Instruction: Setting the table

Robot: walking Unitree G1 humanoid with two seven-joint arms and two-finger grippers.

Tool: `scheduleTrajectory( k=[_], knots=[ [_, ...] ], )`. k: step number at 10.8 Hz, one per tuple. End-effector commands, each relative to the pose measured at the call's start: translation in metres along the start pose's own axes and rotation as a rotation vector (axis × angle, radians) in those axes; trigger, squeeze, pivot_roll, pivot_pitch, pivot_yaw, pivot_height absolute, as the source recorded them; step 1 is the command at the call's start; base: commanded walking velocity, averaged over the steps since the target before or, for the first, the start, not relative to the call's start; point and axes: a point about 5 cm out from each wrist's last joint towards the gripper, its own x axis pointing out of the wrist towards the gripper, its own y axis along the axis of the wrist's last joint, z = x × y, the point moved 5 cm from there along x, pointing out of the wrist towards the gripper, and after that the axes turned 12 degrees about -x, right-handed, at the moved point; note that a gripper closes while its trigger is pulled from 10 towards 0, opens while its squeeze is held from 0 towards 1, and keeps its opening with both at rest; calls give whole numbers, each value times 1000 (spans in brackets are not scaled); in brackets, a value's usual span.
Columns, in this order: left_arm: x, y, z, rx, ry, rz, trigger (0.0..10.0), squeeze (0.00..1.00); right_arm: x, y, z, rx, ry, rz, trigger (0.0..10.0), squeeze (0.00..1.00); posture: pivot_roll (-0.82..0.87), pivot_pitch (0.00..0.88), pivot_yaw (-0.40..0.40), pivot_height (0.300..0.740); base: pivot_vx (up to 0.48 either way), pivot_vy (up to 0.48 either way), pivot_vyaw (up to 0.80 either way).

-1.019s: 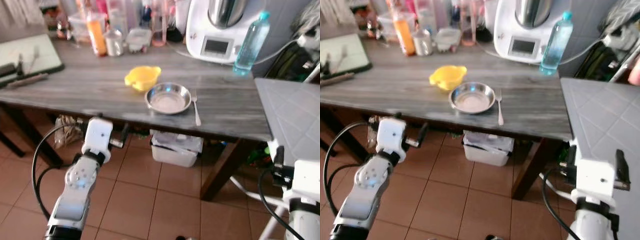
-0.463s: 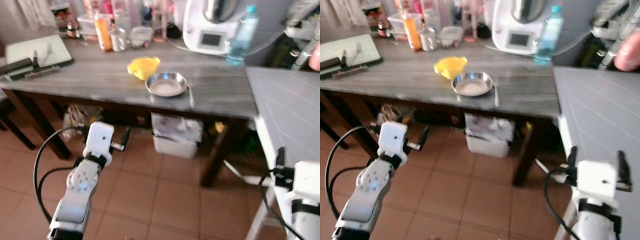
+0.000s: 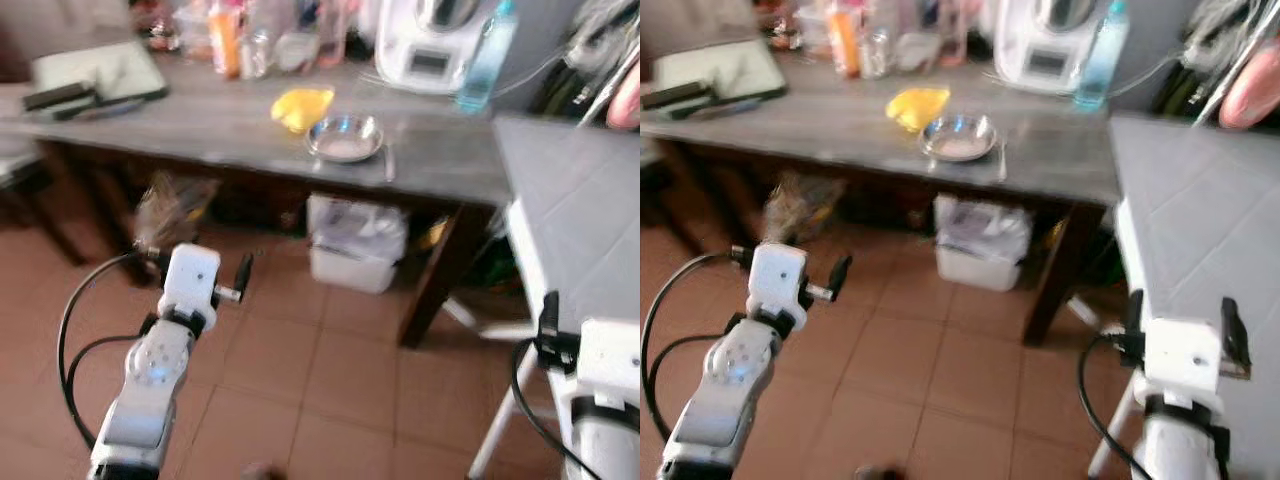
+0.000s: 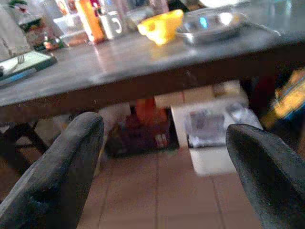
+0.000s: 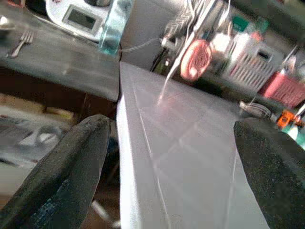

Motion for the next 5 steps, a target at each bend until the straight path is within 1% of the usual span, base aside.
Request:
scheduleTrajectory(
  k=[1,3,4,5],
  knots=[
    [0,5,2,17,-5,15,10000,0,-1,-3,1,-9,1,-8,10000,0,57,108,-13,740,-349,0,0],
    [0,5,3,16,-7,15,10000,0,-1,-3,1,-11,4,-8,10000,0,56,107,-15,740,-349,0,0],
    [0,6,4,21,-15,26,10000,0,0,-3,1,-12,4,-7,10000,0,56,107,-15,740,-274,0,0],
    [1,8,8,16,-49,37,10000,0,0,-3,1,-13,5,-6,10000,0,53,104,-13,740,0,0,0]
  ],
)
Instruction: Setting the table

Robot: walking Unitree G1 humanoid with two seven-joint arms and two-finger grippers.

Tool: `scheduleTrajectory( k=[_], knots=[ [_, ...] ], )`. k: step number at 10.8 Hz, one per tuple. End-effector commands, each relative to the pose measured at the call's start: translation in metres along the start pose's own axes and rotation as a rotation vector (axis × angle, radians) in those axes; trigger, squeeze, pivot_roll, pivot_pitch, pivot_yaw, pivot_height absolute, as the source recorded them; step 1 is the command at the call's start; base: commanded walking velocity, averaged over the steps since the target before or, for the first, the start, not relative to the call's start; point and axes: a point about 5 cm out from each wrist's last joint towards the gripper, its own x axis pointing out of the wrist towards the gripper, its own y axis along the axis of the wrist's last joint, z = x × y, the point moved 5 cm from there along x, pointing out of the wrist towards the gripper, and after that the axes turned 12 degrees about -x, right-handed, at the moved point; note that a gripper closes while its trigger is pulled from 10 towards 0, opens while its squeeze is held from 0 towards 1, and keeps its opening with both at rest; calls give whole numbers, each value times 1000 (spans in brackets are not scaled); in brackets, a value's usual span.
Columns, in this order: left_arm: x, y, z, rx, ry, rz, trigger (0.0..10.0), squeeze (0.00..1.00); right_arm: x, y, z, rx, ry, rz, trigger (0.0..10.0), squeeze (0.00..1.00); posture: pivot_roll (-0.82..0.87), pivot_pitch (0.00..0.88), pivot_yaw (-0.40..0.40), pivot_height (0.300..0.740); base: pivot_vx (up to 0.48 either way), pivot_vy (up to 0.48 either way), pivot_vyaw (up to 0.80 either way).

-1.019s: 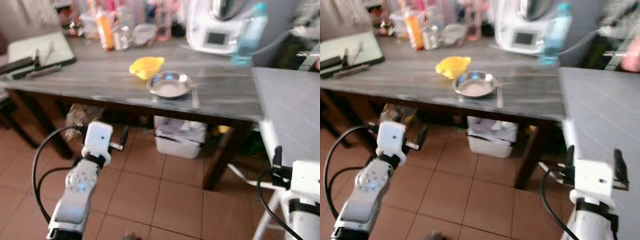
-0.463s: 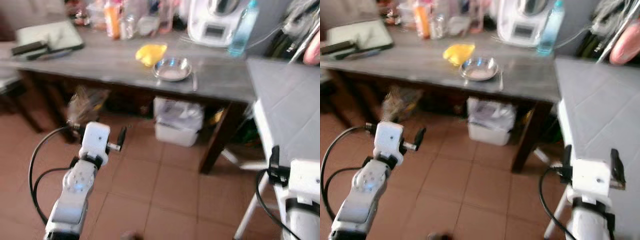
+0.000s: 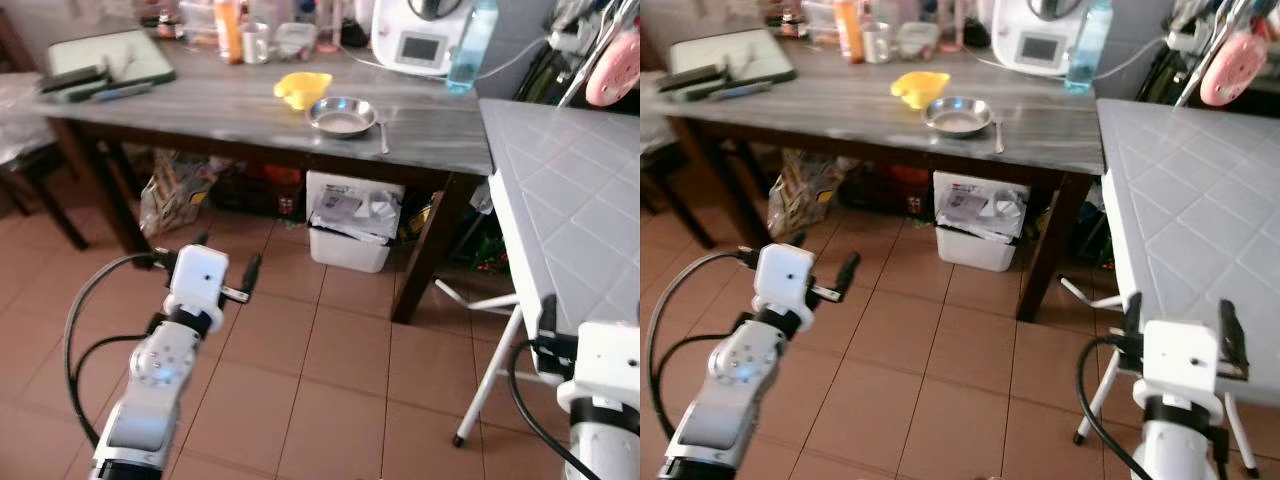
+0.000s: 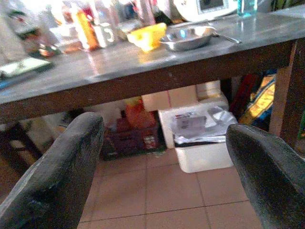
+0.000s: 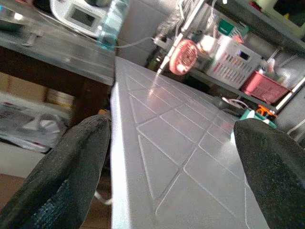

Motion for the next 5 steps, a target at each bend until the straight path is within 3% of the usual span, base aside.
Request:
scheduleTrajectory(
  k=[1,5],
  knots=[
    [3,-1,10,-20,-49,-1,10000,0,1,-1,2,-12,-2,0,10000,0,52,104,-13,740,0,0,0],
    [9,2,28,-67,-85,16,10000,0,1,-1,2,-19,-3,4,10000,0,45,99,-14,740,0,0,0]
  ],
)
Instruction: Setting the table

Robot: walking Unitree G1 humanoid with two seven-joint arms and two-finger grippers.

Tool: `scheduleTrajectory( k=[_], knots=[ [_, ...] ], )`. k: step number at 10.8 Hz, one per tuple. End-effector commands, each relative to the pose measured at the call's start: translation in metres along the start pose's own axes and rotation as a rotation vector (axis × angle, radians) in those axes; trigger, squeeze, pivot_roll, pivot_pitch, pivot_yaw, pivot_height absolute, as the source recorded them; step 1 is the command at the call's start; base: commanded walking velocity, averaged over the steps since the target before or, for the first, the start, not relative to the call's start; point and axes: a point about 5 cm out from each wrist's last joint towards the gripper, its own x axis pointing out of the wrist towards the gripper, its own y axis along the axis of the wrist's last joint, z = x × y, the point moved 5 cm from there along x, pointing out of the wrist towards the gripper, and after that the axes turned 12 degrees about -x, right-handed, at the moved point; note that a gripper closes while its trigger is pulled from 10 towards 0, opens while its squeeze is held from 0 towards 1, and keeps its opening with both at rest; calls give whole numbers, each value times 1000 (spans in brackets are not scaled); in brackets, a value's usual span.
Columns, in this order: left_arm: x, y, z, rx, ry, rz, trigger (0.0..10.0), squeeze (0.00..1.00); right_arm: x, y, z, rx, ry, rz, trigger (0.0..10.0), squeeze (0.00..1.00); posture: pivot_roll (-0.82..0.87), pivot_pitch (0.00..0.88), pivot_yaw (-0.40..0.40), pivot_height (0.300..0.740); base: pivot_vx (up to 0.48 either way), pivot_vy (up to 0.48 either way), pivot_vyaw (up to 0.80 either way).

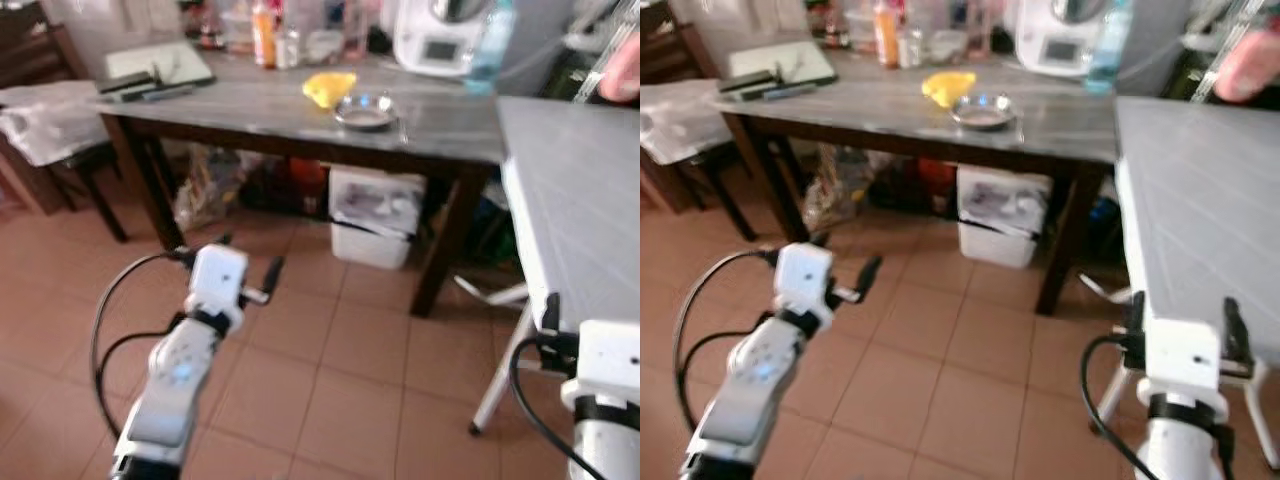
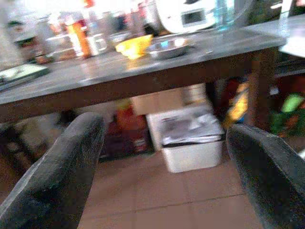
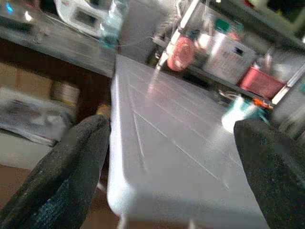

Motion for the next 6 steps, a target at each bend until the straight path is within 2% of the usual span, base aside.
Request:
scheduleTrajectory(
  k=[1,6],
  knots=[
    [1,-1,0,-3,-4,0,10000,0,1,5,1,4,-3,20,10000,0,45,99,-14,740,0,0,0],
    [4,-4,6,-11,-37,-4,10000,0,5,7,-1,-3,7,36,10000,0,41,87,-26,740,0,0,0]
  ],
)
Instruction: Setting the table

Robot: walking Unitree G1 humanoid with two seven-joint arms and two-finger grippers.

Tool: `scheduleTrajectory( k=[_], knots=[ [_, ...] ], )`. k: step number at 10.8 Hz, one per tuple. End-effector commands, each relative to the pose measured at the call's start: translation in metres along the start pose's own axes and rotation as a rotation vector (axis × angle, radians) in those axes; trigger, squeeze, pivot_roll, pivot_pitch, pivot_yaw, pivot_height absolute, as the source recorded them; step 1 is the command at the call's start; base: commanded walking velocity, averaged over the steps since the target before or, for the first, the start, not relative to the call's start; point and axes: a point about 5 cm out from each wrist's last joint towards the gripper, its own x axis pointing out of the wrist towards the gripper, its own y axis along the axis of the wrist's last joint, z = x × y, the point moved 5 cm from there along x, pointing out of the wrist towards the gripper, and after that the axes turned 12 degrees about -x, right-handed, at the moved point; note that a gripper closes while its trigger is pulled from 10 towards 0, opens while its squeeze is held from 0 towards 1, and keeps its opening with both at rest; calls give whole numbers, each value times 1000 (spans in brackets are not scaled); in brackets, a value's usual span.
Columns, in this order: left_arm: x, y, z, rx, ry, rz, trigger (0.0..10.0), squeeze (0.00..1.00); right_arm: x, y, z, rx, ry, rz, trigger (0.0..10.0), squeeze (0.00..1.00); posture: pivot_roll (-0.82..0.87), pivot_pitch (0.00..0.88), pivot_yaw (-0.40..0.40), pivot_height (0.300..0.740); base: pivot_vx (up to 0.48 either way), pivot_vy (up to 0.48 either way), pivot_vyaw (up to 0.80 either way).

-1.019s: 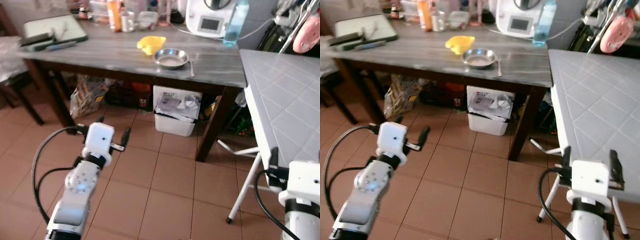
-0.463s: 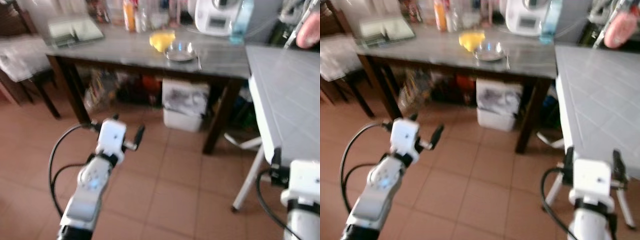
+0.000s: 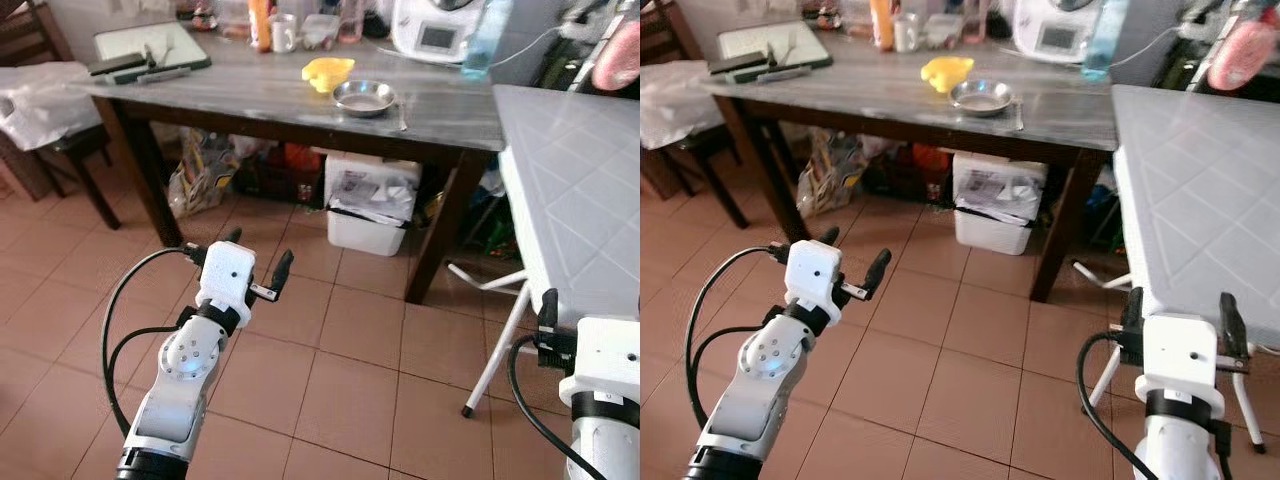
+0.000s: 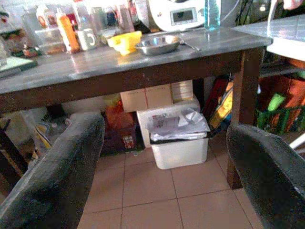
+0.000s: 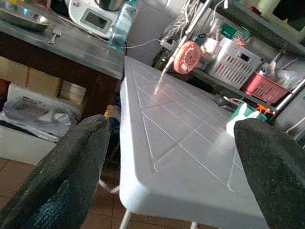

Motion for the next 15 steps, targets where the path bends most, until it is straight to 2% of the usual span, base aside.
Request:
scheduleTrajectory(
  k=[1,12,15],
  knots=[
    [2,0,3,-7,-17,3,10000,0,0,0,1,-7,3,4,10000,0,37,86,-25,740,0,0,0],
    [13,5,13,-43,-42,27,10000,0,-3,4,-2,-14,6,13,10000,0,19,94,-13,740,0,-453,0],
    [13,10,10,-45,-38,41,10000,0,-4,3,-1,-15,1,11,10000,0,18,96,-11,740,0,-480,0]
  ],
)
